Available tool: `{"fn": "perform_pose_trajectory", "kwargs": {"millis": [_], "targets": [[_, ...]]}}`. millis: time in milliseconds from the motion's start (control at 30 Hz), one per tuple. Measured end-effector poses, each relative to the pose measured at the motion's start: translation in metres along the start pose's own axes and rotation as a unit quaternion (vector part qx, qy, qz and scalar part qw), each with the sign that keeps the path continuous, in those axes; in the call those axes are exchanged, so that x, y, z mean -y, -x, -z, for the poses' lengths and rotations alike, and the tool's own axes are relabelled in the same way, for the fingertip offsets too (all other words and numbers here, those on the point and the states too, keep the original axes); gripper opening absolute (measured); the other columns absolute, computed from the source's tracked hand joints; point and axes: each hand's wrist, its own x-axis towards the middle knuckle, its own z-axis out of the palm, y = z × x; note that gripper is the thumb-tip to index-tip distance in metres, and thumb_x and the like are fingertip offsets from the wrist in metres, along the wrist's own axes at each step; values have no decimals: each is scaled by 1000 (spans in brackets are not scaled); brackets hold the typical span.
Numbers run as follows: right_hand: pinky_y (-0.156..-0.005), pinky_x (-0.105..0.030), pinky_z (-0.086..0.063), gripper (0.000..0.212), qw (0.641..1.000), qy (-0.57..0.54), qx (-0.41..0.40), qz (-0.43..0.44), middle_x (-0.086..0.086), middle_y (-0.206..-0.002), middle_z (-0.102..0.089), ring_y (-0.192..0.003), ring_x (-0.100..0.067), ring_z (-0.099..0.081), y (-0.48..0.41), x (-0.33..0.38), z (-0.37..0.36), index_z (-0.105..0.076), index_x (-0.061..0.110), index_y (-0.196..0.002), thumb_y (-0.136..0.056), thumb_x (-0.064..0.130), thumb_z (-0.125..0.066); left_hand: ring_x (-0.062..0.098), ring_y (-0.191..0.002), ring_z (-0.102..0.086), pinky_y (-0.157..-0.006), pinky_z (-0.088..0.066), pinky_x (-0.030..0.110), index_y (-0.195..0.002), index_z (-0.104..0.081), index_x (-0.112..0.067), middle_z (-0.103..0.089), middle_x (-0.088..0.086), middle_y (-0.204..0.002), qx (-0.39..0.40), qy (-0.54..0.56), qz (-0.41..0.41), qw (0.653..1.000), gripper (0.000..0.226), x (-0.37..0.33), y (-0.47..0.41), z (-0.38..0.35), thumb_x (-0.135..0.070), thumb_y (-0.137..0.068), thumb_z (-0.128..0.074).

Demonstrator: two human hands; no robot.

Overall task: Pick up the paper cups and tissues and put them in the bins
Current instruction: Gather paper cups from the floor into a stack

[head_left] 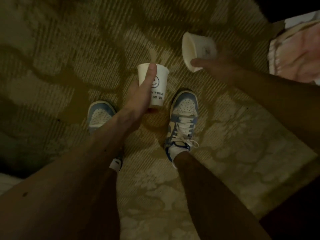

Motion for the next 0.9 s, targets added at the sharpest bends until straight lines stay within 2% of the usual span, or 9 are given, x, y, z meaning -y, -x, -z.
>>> {"fn": "perform_pose_trajectory", "kwargs": {"millis": [100,167,300,400,500,567,700,833,900], "targets": [[-68,-26,-55,68,986,-83,141,-28,3,-119,-59,-96,-14,-64,61,36,-4,-43,23,-138,-82,50,-71,20,-75,-70,-63,-54,33,-112,-67,-12,-73,7,-90,-10,29,-4,1000,63,-27,40,22,-68,-89,-50],[-67,-30,-57,54,965,-126,224,-57,-8,-116,-66,-88,-19,-71,106,66,1,-53,22,-122,-87,62,-55,20,-79,-69,-66,-54,33,-115,-67,-11,-74,8,-94,-13,59,-36,997,60,-52,80,40,-64,-90,-52],[-67,-33,-53,72,917,-252,300,-77,-18,-99,-70,-72,-23,-67,201,146,32,-54,14,-124,-87,73,-37,24,-85,-67,-70,-54,34,-119,-65,-7,-72,15,-105,-12,74,-102,992,69,-117,185,88,-66,-85,-54],[-64,-33,-53,82,872,-327,362,-54,-16,-85,-69,-68,-23,-63,283,218,69,-55,9,-125,-84,77,-33,19,-73,-67,-57,-53,26,-108,-68,-10,-74,8,-89,18,100,-151,983,69,-176,287,130,-67,-74,-49],[-59,-31,-51,86,854,-325,404,-33,-18,-82,-69,-65,-25,-62,373,288,100,-57,8,-124,-82,80,-32,12,-62,-69,-50,-53,23,-96,-73,-18,-74,1,-76,73,161,-173,969,58,-219,391,175,-64,-72,-47],[-57,-31,-50,89,854,-311,417,-18,-21,-81,-67,-63,-28,-61,428,328,113,-58,5,-122,-83,81,-31,13,-67,-71,-55,-56,25,-87,-80,-25,-76,1,-82,92,179,-186,962,55,-237,453,204,-66,-69,-49],[-57,-32,-53,94,860,-254,442,12,-27,-89,-69,-66,-31,-66,536,408,117,-62,3,-116,-85,83,-22,21,-84,-70,-69,-54,33,-98,-77,-25,-75,9,-100,81,169,-233,954,58,-266,570,267,-67,-66,-54],[-58,-30,-53,87,918,-151,334,152,-19,-89,-74,-74,-31,-73,644,493,97,-62,10,-110,-88,79,-14,23,-81,-70,-71,-55,37,-102,-76,-24,-74,10,-99,18,220,-290,931,59,-283,672,349,-68,-70,-54],[-62,-34,-55,82,915,-151,293,234,-12,-85,-75,-75,-28,-74,692,533,83,-65,14,-107,-88,78,-17,23,-83,-71,-67,-57,35,-109,-70,-23,-74,11,-102,-22,239,-325,915,63,-289,716,391,-70,-72,-53]]}}
